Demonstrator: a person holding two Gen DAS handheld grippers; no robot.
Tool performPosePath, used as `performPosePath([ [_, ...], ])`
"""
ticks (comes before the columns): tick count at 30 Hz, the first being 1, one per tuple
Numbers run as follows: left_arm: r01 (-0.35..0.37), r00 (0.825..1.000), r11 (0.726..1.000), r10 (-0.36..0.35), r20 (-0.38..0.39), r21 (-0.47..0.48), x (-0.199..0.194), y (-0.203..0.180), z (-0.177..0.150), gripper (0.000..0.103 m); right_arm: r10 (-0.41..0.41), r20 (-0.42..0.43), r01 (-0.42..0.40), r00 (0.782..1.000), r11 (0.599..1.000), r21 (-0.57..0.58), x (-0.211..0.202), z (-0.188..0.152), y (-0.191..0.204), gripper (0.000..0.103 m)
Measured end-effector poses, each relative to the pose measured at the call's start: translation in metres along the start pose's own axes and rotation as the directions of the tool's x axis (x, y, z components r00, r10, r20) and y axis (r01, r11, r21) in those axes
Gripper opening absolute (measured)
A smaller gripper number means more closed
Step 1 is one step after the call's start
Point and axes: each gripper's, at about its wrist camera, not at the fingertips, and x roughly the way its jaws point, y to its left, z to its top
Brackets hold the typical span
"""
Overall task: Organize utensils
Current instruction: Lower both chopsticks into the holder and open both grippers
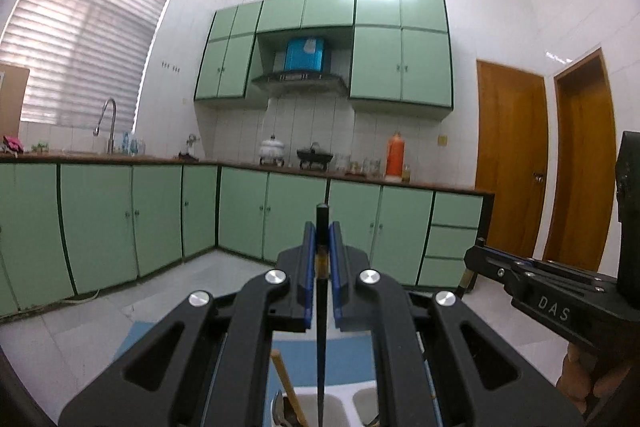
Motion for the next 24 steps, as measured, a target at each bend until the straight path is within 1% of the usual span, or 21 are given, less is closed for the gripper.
performPosePath([
  [9,0.001,0.996,1.0,-0.002,-0.085,-0.002,0.02,0.013,-0.031,0.006,0.0,-0.068,0.0,0.998,1.0,0.01,0.026,-0.025,-0.007,0.007],
  [16,0.004,0.987,1.0,-0.006,-0.161,-0.012,0.03,0.024,-0.052,0.006,-0.008,-0.125,0.008,0.992,1.0,0.004,0.039,-0.043,-0.009,0.007],
  [21,0.004,0.98,1.0,-0.007,-0.201,-0.018,0.032,0.029,-0.063,0.006,-0.009,-0.124,0.009,0.992,1.0,0.004,0.038,-0.045,-0.009,0.007],
  [24,-0.002,0.979,1.0,-0.001,-0.202,-0.014,0.031,0.031,-0.065,0.006,-0.011,-0.127,0.011,0.992,1.0,-0.002,0.038,-0.043,-0.006,0.007],
])
